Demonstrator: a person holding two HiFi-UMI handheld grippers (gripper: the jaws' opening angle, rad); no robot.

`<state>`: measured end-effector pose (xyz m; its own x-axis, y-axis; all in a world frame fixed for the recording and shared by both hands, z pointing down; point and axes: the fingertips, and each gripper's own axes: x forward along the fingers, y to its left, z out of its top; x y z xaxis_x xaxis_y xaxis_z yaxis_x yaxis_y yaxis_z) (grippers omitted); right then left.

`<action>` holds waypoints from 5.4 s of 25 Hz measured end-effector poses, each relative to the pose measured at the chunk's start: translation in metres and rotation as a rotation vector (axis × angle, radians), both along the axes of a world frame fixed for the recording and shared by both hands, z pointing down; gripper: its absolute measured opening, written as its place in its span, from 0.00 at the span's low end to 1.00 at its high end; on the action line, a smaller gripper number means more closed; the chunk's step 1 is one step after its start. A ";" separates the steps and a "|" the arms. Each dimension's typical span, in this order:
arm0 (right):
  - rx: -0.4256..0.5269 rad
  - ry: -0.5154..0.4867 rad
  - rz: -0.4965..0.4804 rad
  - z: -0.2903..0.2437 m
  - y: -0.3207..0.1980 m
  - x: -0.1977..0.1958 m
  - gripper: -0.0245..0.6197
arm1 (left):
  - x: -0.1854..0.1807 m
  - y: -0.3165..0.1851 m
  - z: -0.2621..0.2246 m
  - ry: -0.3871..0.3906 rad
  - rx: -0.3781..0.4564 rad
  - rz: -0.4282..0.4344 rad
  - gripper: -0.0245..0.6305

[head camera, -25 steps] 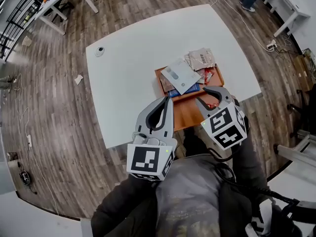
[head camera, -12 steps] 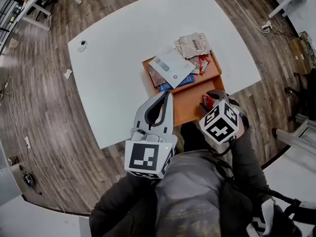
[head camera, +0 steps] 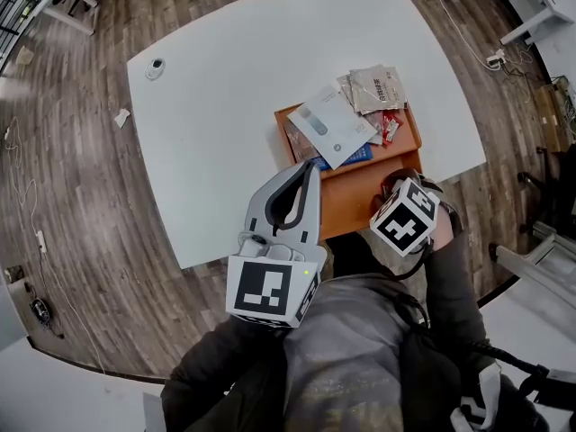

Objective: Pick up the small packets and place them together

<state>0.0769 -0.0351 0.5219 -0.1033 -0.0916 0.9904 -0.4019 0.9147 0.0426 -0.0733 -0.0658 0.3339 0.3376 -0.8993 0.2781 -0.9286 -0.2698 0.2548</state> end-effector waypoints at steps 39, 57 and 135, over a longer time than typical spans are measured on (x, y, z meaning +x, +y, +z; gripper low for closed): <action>0.368 -0.565 0.021 -0.145 -0.087 -0.089 0.09 | -0.031 -0.002 -0.055 -0.114 0.111 -0.124 0.04; 0.296 -0.560 -0.029 -0.119 -0.095 -0.110 0.17 | -0.044 -0.010 -0.031 -0.096 0.046 -0.185 0.04; 0.665 -1.217 0.269 -0.278 0.048 -0.081 0.05 | 0.029 0.083 -0.093 -0.127 0.284 0.066 0.04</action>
<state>-0.0038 0.0126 0.2443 -0.7548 -0.6531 0.0610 -0.6560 0.7519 -0.0657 -0.0439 0.0176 0.2410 0.3761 -0.9245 0.0625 -0.9264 -0.3740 0.0432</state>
